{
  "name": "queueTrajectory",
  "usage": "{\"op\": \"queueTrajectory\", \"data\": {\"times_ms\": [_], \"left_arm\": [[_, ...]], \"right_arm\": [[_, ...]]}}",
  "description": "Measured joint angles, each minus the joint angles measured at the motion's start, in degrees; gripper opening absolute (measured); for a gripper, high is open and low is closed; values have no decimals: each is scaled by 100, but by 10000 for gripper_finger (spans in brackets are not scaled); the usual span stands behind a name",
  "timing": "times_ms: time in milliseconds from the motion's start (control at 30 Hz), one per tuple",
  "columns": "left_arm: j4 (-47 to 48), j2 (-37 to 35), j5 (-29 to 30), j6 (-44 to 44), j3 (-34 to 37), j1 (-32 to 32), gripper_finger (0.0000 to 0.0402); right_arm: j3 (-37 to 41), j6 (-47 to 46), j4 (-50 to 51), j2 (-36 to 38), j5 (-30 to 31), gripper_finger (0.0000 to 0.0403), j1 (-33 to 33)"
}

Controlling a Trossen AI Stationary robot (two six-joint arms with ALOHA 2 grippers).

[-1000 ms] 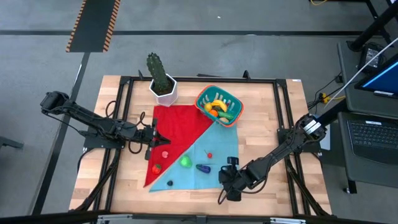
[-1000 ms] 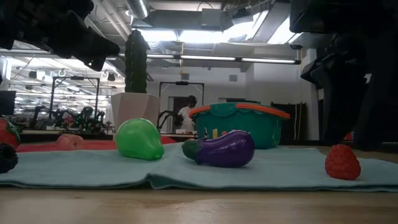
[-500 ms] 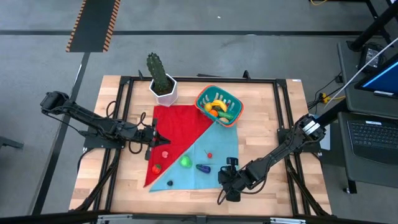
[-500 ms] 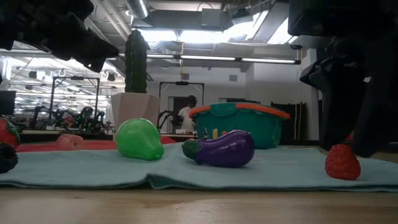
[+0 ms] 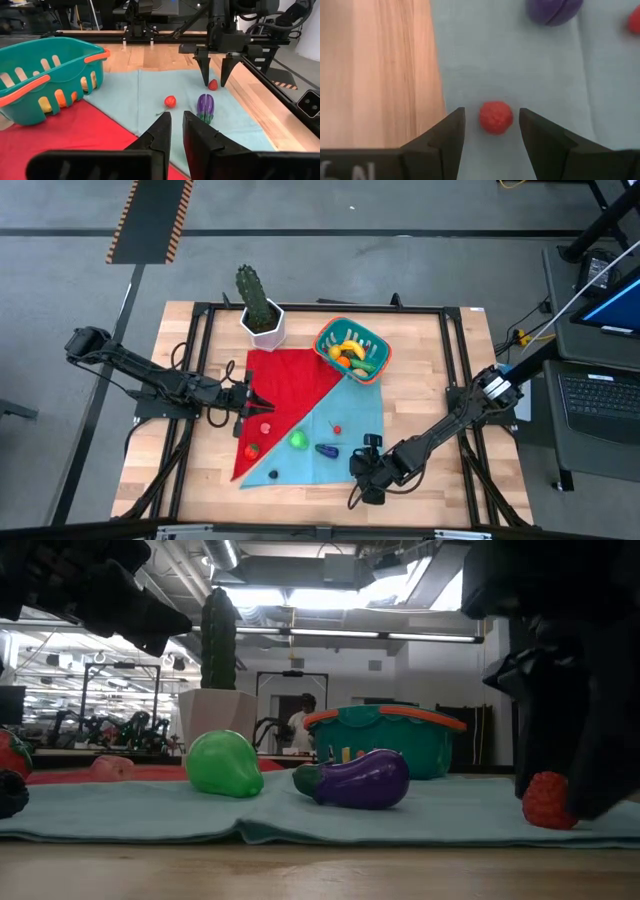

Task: Pick and placing Produce into tupperware
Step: Put the red raspberry into the blue basket

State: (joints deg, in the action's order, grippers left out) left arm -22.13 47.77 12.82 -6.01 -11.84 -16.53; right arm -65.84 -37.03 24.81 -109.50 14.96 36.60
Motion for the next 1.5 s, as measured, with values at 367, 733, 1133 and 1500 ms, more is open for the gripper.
{"op": "queueTrajectory", "data": {"times_ms": [367, 733, 1133, 1500], "left_arm": [[52, 0, 0, -1, 0, 0, 40], [61, 0, 0, -3, 0, 0, 11], [65, 0, -2, -3, 0, 0, 10], [65, 0, -2, 5, 0, 0, 31]], "right_arm": [[0, -1, -21, -10, 0, 189, 0], [0, -34, -18, -10, 2, 143, 0], [0, -43, -16, -6, 2, 93, 0], [0, -198, 4, 81, -2, 88, -9]]}}
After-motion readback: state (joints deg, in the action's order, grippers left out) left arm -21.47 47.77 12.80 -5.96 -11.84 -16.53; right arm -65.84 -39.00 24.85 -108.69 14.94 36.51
